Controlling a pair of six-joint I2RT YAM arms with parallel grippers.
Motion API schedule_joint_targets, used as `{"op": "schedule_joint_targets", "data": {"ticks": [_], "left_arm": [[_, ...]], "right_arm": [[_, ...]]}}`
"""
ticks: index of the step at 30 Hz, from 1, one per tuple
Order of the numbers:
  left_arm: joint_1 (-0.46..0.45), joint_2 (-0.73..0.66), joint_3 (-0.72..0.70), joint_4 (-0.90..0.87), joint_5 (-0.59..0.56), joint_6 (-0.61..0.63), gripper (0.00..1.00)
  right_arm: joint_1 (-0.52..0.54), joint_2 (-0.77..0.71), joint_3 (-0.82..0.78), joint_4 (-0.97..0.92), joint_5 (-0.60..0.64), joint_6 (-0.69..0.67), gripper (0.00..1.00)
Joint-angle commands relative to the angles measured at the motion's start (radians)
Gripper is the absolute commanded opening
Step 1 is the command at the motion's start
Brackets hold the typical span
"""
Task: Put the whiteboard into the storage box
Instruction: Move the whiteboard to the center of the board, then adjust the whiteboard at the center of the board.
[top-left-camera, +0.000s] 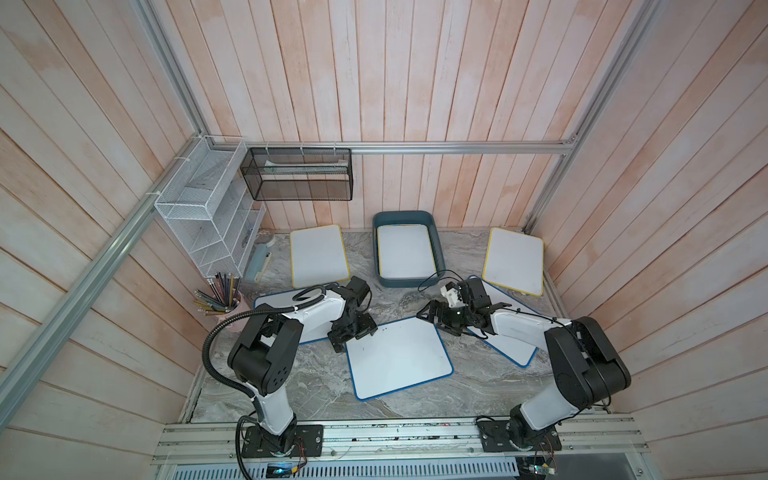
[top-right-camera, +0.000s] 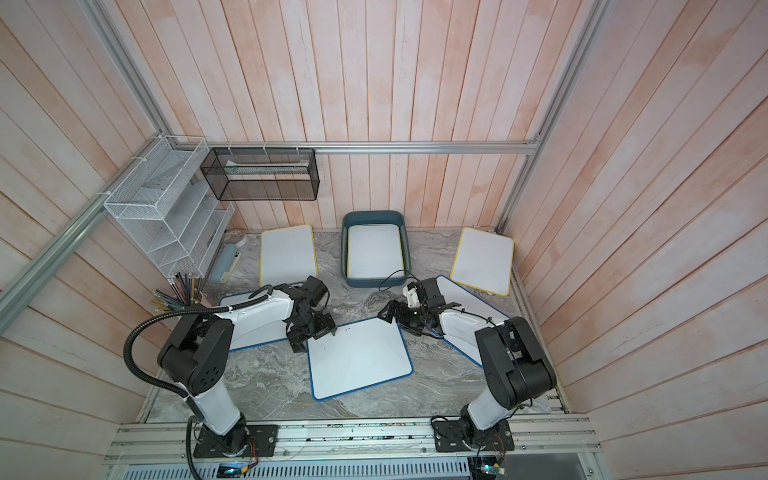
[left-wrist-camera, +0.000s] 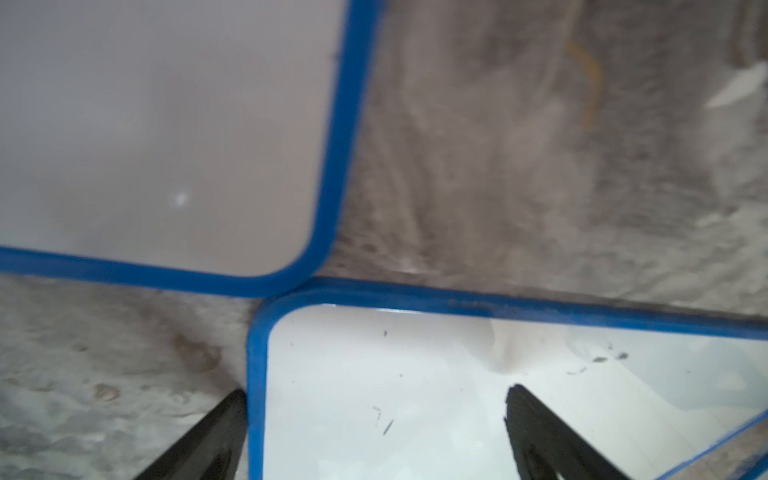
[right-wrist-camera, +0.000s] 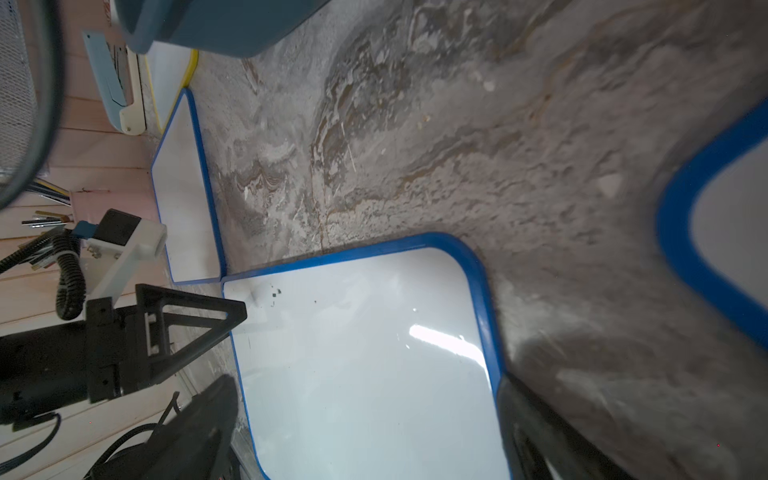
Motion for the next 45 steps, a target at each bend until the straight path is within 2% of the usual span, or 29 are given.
{"op": "schedule_joint_targets", "data": {"ticks": [1,3,4,8,10,12,15,17,22,25,30,33,38,41,45], "left_arm": [[-0.039,0.045,-0.013,0.068,-0.010,0.042,0.98],[-0.044,0.031,-0.030,0.057,-0.016,0.048,0.97],[-0.048,0.015,-0.037,0.052,-0.042,0.059,0.93],[-0.075,-0.061,0.023,-0.051,-0.348,0.089,0.92],[-0.075,-0.085,0.057,-0.051,-0.435,0.123,0.92],[-0.075,-0.096,0.083,0.001,-0.458,0.191,0.92],[-0.075,-0.092,0.095,0.155,-0.368,0.362,0.93],[-0.075,-0.072,0.102,0.259,-0.249,0.482,0.93],[-0.075,-0.015,0.108,0.428,-0.094,0.616,0.93],[-0.075,0.035,0.118,0.466,-0.035,0.647,0.93],[-0.071,0.098,0.110,0.475,-0.056,0.683,0.94],[-0.066,0.091,0.077,0.477,-0.028,0.691,0.94],[-0.061,0.032,-0.033,0.512,0.046,0.704,0.94],[-0.056,0.012,-0.105,0.546,0.100,0.702,0.94],[-0.041,-0.002,-0.155,0.542,0.122,0.675,0.94]], "right_arm": [[-0.004,0.045,0.060,-0.048,-0.030,-0.070,0.98],[-0.004,0.055,0.082,-0.061,-0.033,-0.084,0.98],[-0.006,0.047,0.092,-0.084,-0.017,-0.096,0.98],[-0.017,-0.032,0.128,-0.218,0.061,-0.147,0.98],[-0.021,-0.087,0.130,-0.269,0.082,-0.148,0.98],[-0.017,-0.143,0.106,-0.297,0.059,-0.122,0.98],[0.021,-0.234,0.030,-0.325,0.020,-0.060,0.98],[0.063,-0.294,-0.019,-0.354,0.019,-0.016,0.98],[0.125,-0.407,-0.116,-0.382,-0.027,0.087,0.98],[0.134,-0.424,-0.167,-0.379,-0.096,0.097,0.98],[0.166,-0.397,-0.172,-0.418,-0.150,0.061,0.98],[0.213,-0.394,-0.179,-0.451,-0.163,0.060,0.98],[0.277,-0.361,-0.234,-0.453,-0.103,0.067,0.98],[0.317,-0.301,-0.252,-0.378,-0.059,0.091,0.98],[0.315,-0.287,-0.274,-0.291,0.000,0.137,0.98]]}}
